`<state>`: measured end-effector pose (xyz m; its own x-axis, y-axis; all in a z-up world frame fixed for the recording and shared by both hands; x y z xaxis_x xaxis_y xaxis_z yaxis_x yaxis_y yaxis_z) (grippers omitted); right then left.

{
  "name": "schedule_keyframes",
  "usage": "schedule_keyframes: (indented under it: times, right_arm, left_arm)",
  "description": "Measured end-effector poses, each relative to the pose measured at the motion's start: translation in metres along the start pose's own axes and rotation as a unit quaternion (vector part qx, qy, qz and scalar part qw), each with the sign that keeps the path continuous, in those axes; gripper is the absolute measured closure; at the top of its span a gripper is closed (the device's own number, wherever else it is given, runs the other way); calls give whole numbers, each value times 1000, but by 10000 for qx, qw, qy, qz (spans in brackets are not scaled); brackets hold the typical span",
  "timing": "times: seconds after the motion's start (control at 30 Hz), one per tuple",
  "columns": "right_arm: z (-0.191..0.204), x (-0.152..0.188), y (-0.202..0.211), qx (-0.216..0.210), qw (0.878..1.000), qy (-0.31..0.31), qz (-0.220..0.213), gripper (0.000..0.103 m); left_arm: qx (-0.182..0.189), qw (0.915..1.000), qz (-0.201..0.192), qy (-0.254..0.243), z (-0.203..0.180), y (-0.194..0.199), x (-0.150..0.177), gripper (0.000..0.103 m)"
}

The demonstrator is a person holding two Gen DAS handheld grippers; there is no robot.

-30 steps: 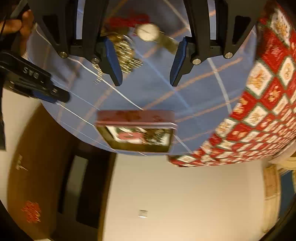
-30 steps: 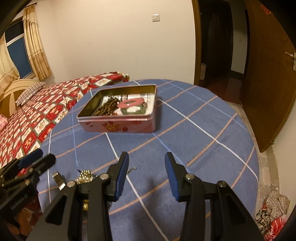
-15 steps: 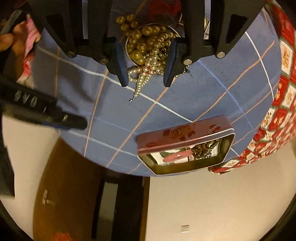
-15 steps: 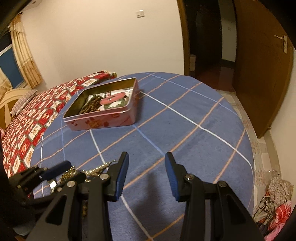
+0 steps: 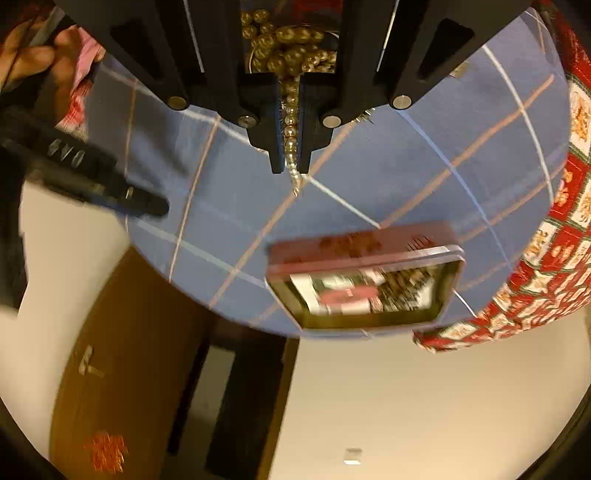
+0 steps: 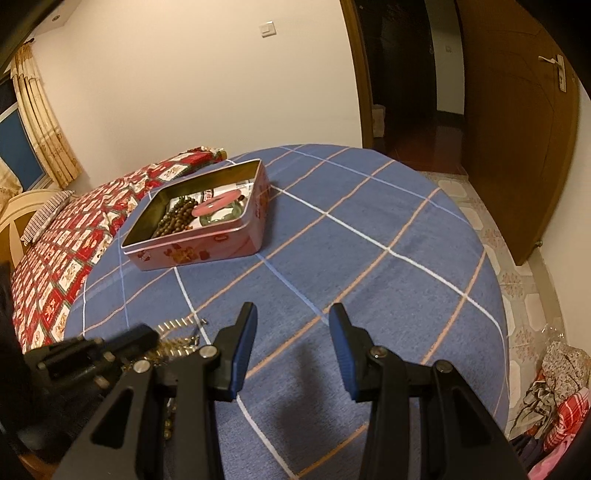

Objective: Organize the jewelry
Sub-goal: 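Grasp the pearl necklace with the left gripper while the right gripper grasps the gold bead necklace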

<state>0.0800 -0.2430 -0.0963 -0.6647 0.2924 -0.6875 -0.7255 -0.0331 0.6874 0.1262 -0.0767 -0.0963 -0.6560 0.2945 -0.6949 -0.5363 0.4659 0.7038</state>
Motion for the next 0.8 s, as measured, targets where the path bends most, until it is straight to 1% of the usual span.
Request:
schedule_keyframes:
  times: [0.2, 0.33, 0.4, 0.47, 0.57, 0.63, 0.8]
  right_arm:
    - [4, 0, -1, -44, 10000, 13, 10, 58]
    - [15, 2, -3, -177, 9997, 165, 43, 58]
    - [24, 2, -4, -364, 9990, 250, 92, 58]
    - [39, 4, -6, -683, 9968, 371, 196, 58]
    - [62, 9, -11, -975, 9927, 626, 319, 58]
    - [80, 14, -20, -1251, 9875, 799, 532, 58]
    - [116, 26, -44, -1411, 9782, 1199, 942, 60]
  left_arm:
    - [-150, 9970, -704, 297, 21, 51, -26, 98]
    - [-369, 9929, -1011, 502, 41, 75, -33, 98]
    - [-522, 9913, -1062, 573, 50, 80, -31, 98]
    - [-648, 9895, -1073, 713, 60, 82, -26, 98]
    - [-725, 9878, -1070, 871, 71, 82, -22, 98]
    - [-732, 9872, -1080, 921, 76, 82, -20, 98]
    - [-749, 9860, -1136, 958, 84, 88, -16, 98]
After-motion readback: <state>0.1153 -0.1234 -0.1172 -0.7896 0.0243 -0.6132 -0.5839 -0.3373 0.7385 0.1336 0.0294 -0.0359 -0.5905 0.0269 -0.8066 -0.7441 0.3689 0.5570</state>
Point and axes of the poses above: each gripper's, at about its wrist camera, not at the fingertips, and y roughly against the way its jaws point, z to its left, x to its underside, the point moved 4 cm from there along -y, roughly the way its jaws point, and after that the axes turned 3 degrees about -x, right-handed, at the moved point
